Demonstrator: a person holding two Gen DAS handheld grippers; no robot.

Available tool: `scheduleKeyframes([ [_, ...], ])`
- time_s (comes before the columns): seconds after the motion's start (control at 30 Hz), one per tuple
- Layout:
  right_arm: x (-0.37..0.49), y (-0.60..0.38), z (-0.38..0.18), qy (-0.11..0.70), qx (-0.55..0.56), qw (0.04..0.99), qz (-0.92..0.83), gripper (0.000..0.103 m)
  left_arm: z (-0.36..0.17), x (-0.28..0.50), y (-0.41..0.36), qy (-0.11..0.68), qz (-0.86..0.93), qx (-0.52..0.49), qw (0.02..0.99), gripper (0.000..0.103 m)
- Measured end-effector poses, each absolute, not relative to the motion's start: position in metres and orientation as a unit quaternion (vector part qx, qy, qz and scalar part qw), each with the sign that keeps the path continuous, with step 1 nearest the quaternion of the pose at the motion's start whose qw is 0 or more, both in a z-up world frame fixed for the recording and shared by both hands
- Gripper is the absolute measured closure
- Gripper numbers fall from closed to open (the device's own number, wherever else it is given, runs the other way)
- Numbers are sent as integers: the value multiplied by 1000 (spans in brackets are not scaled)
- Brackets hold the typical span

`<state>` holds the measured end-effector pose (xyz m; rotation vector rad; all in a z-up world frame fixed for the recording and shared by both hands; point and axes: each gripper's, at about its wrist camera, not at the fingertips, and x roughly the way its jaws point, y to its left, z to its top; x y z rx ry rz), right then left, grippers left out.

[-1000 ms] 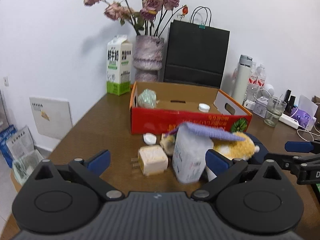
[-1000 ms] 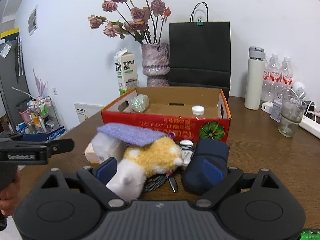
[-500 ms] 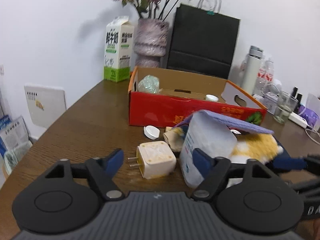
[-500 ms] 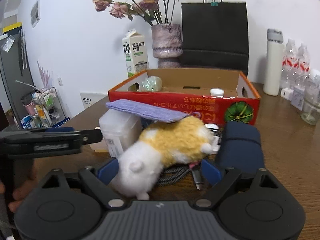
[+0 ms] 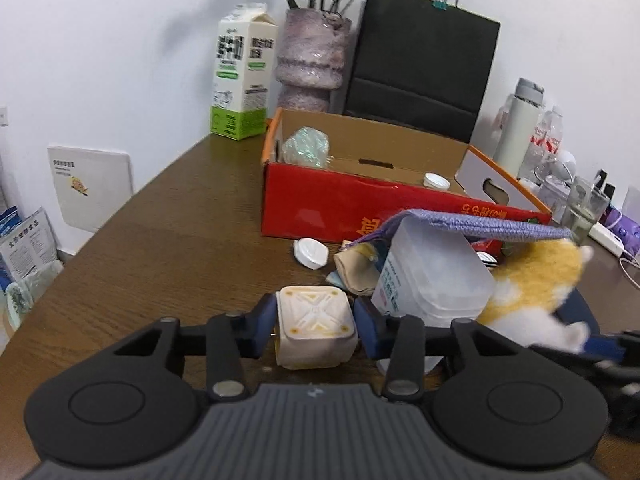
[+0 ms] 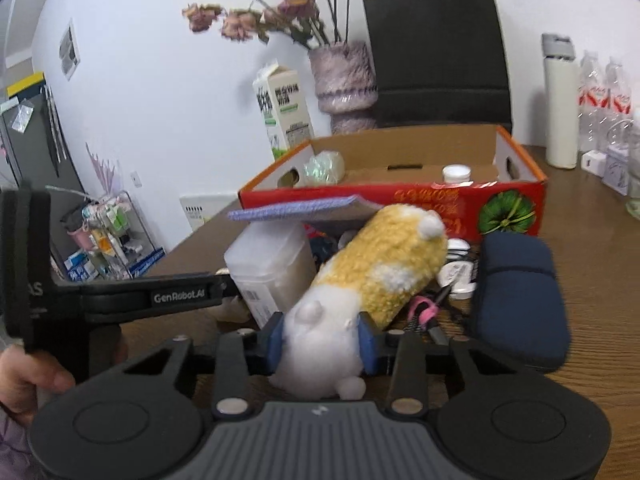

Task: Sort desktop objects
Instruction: 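Grasp the beige plug cube with the left tool while the right tool grasps the plush hamster, then carry plug cube and hamster into the cardboard box and open both tools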

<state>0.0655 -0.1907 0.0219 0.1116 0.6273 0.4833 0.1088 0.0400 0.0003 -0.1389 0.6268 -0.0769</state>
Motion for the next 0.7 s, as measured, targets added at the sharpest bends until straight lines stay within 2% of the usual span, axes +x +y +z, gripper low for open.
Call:
scheduleKeyframes([
  [0.2, 46, -227, 56, 258, 78, 938, 219, 68, 31, 88, 55, 271, -15, -86, 959, 59],
  [0.33, 72, -242, 87, 234, 84, 947, 202, 67, 74, 106, 58, 241, -35, -101, 965, 59],
  [0.53, 159, -241, 131, 239, 79, 943, 218, 67, 119, 186, 33, 246, -83, -81, 962, 59],
  [0.7, 276, -229, 127, 303, 84, 925, 212, 67, 112, 284, -6, 296, -61, -46, 952, 59],
])
